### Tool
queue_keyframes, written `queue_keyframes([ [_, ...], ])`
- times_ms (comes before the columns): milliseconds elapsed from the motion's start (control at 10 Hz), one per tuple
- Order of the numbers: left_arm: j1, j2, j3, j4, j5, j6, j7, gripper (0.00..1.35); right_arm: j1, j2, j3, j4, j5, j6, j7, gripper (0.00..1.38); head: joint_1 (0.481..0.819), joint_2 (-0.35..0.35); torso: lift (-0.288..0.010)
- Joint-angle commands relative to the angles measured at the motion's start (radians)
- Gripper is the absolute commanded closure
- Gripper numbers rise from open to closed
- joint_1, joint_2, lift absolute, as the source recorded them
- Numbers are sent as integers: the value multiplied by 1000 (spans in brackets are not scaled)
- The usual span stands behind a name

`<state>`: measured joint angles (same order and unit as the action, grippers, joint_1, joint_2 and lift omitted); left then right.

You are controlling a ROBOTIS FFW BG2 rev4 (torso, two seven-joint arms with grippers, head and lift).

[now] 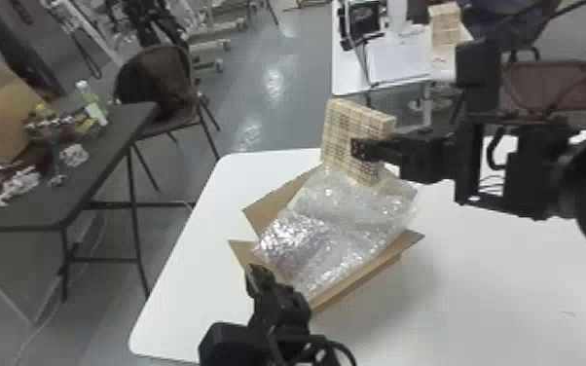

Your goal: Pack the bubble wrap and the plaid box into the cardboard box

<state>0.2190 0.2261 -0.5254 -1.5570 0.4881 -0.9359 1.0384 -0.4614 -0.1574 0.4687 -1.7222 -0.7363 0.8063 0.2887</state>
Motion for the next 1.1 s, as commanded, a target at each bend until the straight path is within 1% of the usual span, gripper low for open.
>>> queue_keyframes([
  [0,-1,1,-1,0,3,-4,0,1220,-19,35,-38,56,47,51,112,1015,695,350,-101],
  [100,0,-1,1,0,3,-6,0,1220,-13,42,-68,73,60,59,135,1015,695,350,-101],
  [200,2,-1,1,0,4,-7,0,1220,-8,45,-79,69,90,65,133,1015,695,350,-101],
  [300,0,-1,-1,2,4,-7,0,1220,-10,45,-78,75,103,87,110,1015,695,350,-101],
  [500,-1,-1,-1,2,4,-7,0,1220,-31,53,-53,148,92,90,115,1015,695,350,-101],
  [600,-1,-1,-1,3,4,-9,0,1220,-49,58,-33,188,94,90,136,1015,695,350,-101],
  [700,-1,-1,-2,3,6,-9,0,1220,-74,64,-4,245,95,83,178,1015,695,350,-101],
  [800,-3,-1,-2,3,6,-9,-1,1219,-95,71,24,299,94,82,202,1015,695,350,-101],
  [900,-4,-1,-4,5,7,-9,-1,1219,-109,78,48,336,95,79,214,958,695,350,-101],
  [1000,-4,-1,-4,5,7,-9,-1,1220,-109,79,54,352,97,60,214,544,695,350,-101],
])
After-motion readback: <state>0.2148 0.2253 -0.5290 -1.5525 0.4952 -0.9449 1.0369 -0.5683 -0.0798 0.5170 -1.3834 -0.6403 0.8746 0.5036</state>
